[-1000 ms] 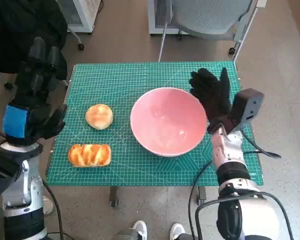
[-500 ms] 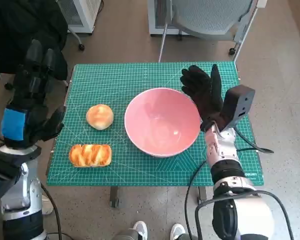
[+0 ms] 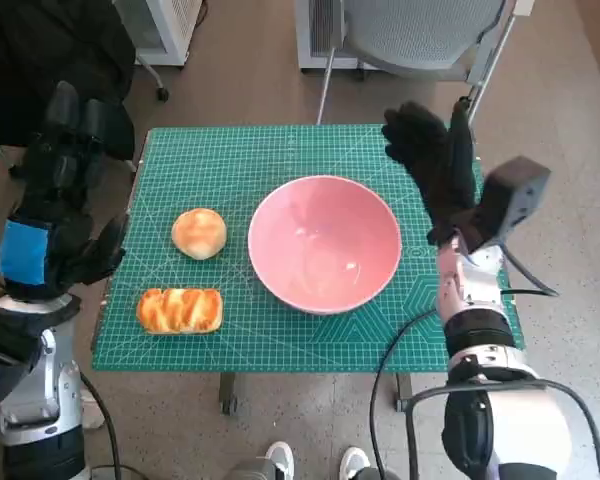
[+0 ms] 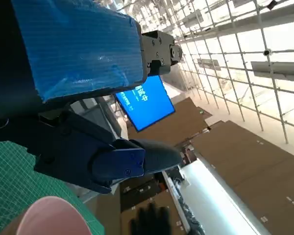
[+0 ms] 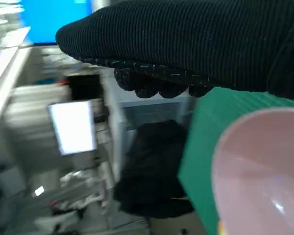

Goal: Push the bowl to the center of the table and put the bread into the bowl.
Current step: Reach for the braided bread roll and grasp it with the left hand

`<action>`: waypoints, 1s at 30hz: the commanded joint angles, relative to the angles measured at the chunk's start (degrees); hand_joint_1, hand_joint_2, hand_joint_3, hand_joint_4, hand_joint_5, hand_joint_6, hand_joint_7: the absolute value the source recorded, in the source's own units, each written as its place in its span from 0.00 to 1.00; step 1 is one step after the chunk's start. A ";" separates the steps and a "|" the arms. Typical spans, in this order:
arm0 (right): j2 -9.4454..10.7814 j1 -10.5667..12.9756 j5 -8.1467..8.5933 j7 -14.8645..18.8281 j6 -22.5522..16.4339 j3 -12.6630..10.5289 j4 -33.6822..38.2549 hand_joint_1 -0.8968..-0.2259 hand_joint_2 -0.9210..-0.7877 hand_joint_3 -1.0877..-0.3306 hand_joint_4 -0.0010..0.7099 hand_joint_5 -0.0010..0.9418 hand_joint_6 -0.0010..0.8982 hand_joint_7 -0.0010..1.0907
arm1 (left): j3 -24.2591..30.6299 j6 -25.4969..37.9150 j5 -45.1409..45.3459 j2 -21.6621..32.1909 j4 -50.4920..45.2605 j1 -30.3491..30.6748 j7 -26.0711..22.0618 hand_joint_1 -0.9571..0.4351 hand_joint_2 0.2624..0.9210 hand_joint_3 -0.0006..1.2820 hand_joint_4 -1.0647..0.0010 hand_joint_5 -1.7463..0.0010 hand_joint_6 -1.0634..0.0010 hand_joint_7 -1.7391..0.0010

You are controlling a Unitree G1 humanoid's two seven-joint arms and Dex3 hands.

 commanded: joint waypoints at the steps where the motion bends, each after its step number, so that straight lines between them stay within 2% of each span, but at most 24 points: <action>1: -0.69 -0.54 1.87 5.49 -5.81 -0.33 -1.75 0.27 0.00 0.35 0.39 0.00 0.37 0.00 | -1.10 0.35 0.68 -0.51 -0.50 -1.17 0.76 0.21 1.00 0.35 1.00 1.00 1.00 0.95; 3: -0.90 -0.62 2.53 7.29 -7.53 -0.43 -2.28 0.26 0.00 0.35 0.37 0.00 0.36 0.00 | -1.40 0.59 0.69 -0.65 -0.58 -1.50 0.89 0.21 1.00 0.35 1.00 1.00 1.00 0.95; 7: -1.24 -0.69 5.12 12.92 -11.57 -0.70 -4.56 0.21 0.00 0.36 0.35 0.00 0.35 0.00 | -2.25 1.39 0.41 -1.04 -0.80 -2.60 1.07 0.21 1.00 0.35 1.00 1.00 1.00 0.94; 10: -1.39 -0.60 8.06 18.35 -13.67 -1.05 -7.20 0.20 0.00 0.37 0.33 0.00 0.34 0.00 | -3.06 2.05 0.34 -1.32 -1.01 -3.76 1.09 0.21 1.00 0.35 1.00 1.00 1.00 0.94; 17: -1.98 -0.07 12.86 25.98 -14.87 -1.40 -10.22 0.20 0.00 0.38 0.29 0.00 0.33 0.00 | -4.45 3.24 0.62 -1.53 -1.29 -6.16 1.07 0.22 1.00 0.36 1.00 1.00 1.00 0.95; 23: -2.52 0.85 14.92 29.15 -14.58 -1.14 -12.39 0.21 0.00 0.38 0.28 0.00 0.32 0.00 | -5.60 4.04 0.70 -1.62 -1.34 -8.09 0.75 0.21 1.00 0.37 1.00 1.00 1.00 0.94; 30: -3.20 1.48 15.70 29.56 -14.30 -1.01 -13.36 0.25 0.00 0.38 0.29 0.00 0.31 0.00 | -6.53 5.13 3.13 -0.69 -1.56 -9.62 1.50 0.21 1.00 0.37 1.00 1.00 1.00 0.93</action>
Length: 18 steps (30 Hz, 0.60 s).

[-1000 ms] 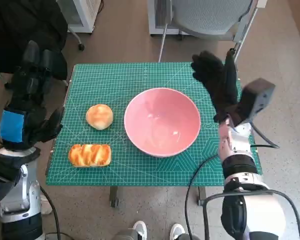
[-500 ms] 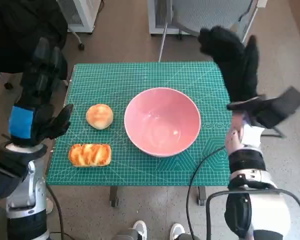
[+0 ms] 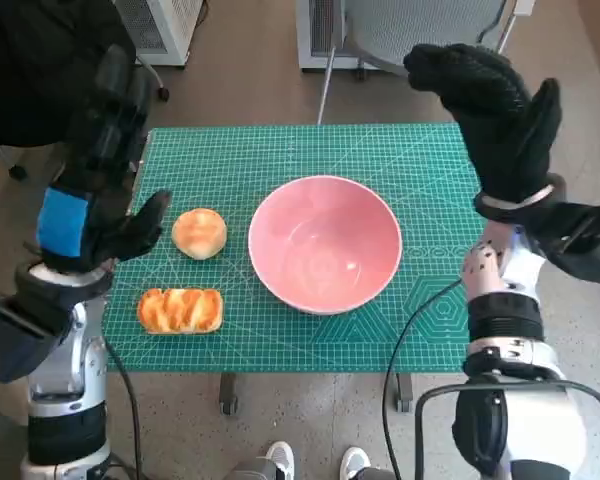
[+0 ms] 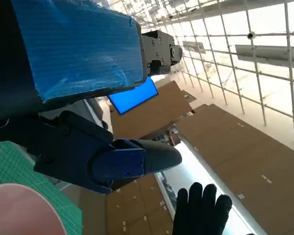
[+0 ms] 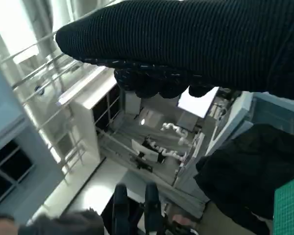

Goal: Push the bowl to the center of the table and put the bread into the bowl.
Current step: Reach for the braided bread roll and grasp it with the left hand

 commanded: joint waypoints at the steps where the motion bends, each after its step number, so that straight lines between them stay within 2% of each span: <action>1: -0.68 2.23 0.75 0.84 0.39 0.09 -0.17 0.25 0.00 0.37 0.29 0.00 0.31 0.00 | -0.76 1.74 3.05 1.22 -1.87 -1.34 0.98 0.21 1.00 0.37 1.00 1.00 1.00 0.93; 4: -0.76 2.30 1.00 0.84 0.37 0.23 -0.15 0.26 0.00 0.37 0.29 0.00 0.31 0.00 | -0.90 3.25 4.87 1.98 -3.16 -1.20 1.39 0.21 1.00 0.37 1.00 1.00 1.00 0.93; 5: -0.78 2.38 1.11 0.84 0.40 0.24 -0.30 0.26 0.00 0.37 0.29 0.00 0.31 0.00 | -1.33 5.61 7.36 3.50 -5.32 -0.69 1.42 0.21 1.00 0.36 1.00 1.00 1.00 0.92; 8: -0.76 2.49 1.23 0.79 0.41 0.30 -0.52 0.26 0.00 0.36 0.29 0.00 0.31 0.00 | -1.87 9.51 11.09 5.56 -8.73 0.07 1.41 0.22 0.99 0.23 1.00 1.00 1.00 0.92; 9: -0.81 2.55 1.30 0.76 0.43 0.31 -0.77 0.26 0.00 0.36 0.29 0.00 0.30 0.00 | -3.74 19.15 18.55 11.96 -15.99 2.22 -3.62 0.22 0.99 0.21 1.00 1.00 1.00 0.91; 11: -0.87 2.64 1.40 0.71 0.47 0.34 -1.10 0.25 0.00 0.36 0.29 0.00 0.30 0.00 | -6.25 31.69 28.07 20.00 -25.32 4.84 -9.99 0.31 0.79 0.13 1.00 1.00 1.00 0.93; 12: -0.89 2.66 1.52 0.77 0.52 0.32 -1.33 0.24 0.00 0.36 0.29 0.00 0.30 0.00 | -8.63 40.80 30.98 24.82 -30.04 4.02 -14.51 0.39 0.71 0.09 1.00 1.00 0.99 0.93; 13: -0.92 2.66 1.64 0.83 0.55 0.29 -1.53 0.24 0.00 0.36 0.29 0.00 0.30 0.00 | -10.14 46.20 32.32 27.26 -32.89 3.18 -17.26 0.44 0.68 0.08 1.00 1.00 0.98 0.93; 14: -0.94 2.65 1.71 0.87 0.57 0.27 -1.68 0.24 0.00 0.36 0.29 0.00 0.30 0.00 | -11.23 50.04 33.35 28.92 -34.91 2.56 -19.23 0.53 0.64 0.06 1.00 1.00 0.95 0.94; 15: -0.95 2.63 1.74 0.87 0.59 0.27 -1.76 0.23 0.00 0.36 0.29 0.00 0.30 0.00 | -11.95 52.40 34.07 29.83 -36.11 2.14 -20.38 0.59 0.63 0.05 1.00 1.00 0.93 0.94; 18: -1.08 2.49 1.84 0.93 0.58 0.22 -1.99 0.23 0.00 0.36 0.29 0.00 0.30 0.00 | -12.06 51.97 35.46 29.34 -37.56 3.31 -20.82 0.68 0.61 0.03 1.00 1.00 0.87 0.95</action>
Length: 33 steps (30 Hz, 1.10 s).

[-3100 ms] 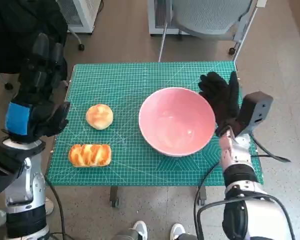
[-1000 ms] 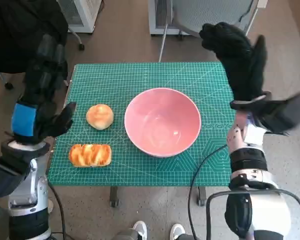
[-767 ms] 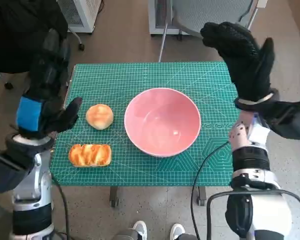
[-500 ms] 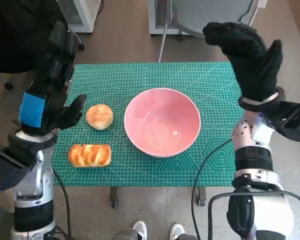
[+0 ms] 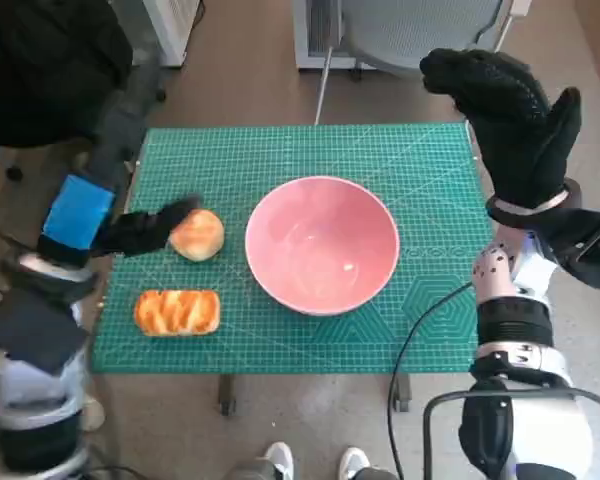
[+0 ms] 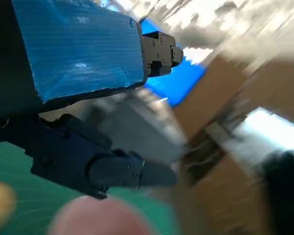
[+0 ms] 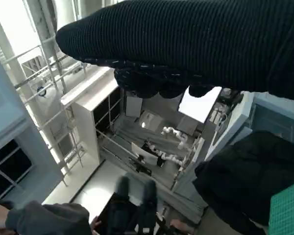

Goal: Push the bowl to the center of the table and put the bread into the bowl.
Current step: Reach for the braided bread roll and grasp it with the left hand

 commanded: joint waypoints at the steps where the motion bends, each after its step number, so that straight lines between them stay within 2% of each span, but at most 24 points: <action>1: -0.47 1.34 1.04 0.76 0.63 0.06 -0.94 0.23 0.00 0.37 0.29 0.00 0.30 0.00 | -7.44 25.02 13.49 14.76 -20.17 2.20 -14.03 0.69 0.61 0.03 1.00 1.00 0.87 0.95; 6: -0.55 1.00 1.58 1.25 0.79 -0.24 -0.90 0.22 0.00 0.37 0.30 0.00 0.30 0.00 | -8.37 28.39 14.88 15.20 -21.05 2.46 -15.32 0.70 0.61 0.02 0.99 1.00 0.82 0.97; 16: -0.44 0.26 1.85 1.28 0.89 0.02 0.83 0.23 0.00 0.37 0.30 0.00 0.30 0.00 | -13.47 38.33 18.63 16.81 -24.10 0.15 -18.02 0.61 0.61 0.01 0.99 1.00 0.81 0.98; 25: -0.41 0.24 1.76 1.21 1.03 0.29 1.08 0.25 0.00 0.37 0.30 0.00 0.30 0.00 | -16.37 40.79 20.67 17.52 -25.17 0.23 -18.04 0.59 0.61 0.01 0.97 1.00 0.79 0.99; 33: -0.61 0.18 1.94 1.38 1.62 0.28 0.87 0.25 0.00 0.37 0.30 0.00 0.30 0.00 | -18.06 40.75 22.99 16.43 -27.19 3.29 -16.31 0.60 0.61 0.01 0.94 0.99 0.76 0.98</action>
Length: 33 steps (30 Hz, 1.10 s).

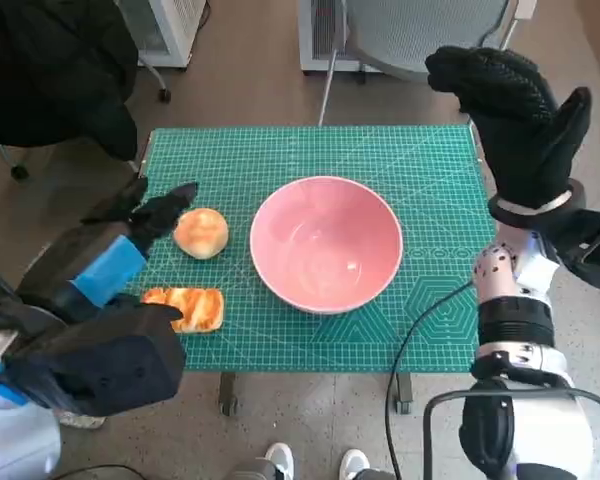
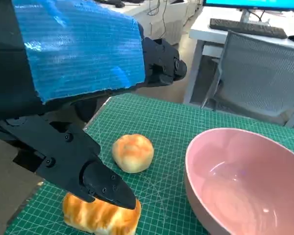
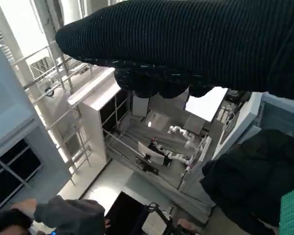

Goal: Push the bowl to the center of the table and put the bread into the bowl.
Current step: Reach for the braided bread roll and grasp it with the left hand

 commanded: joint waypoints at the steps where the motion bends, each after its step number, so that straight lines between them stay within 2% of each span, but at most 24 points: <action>1: -0.54 0.26 0.08 0.67 0.89 0.15 0.50 0.25 0.00 0.37 0.30 0.00 0.30 0.00 | -1.37 0.08 2.23 -0.37 -1.86 2.48 1.36 0.60 0.61 0.01 0.94 0.99 0.76 0.98; 12: -0.57 0.39 0.57 1.17 1.64 -0.15 0.19 0.25 0.00 0.38 0.30 0.00 0.31 0.00 | -3.18 -2.30 5.60 -2.28 -1.42 8.17 3.68 0.60 0.61 0.00 0.87 0.99 0.70 0.98; 33: -0.32 0.07 0.65 0.75 1.99 -0.54 0.75 0.24 0.00 0.38 0.31 0.00 0.32 0.01 | -6.04 -3.86 10.11 -2.31 3.30 9.33 0.07 0.59 0.62 0.00 0.84 1.00 0.68 0.99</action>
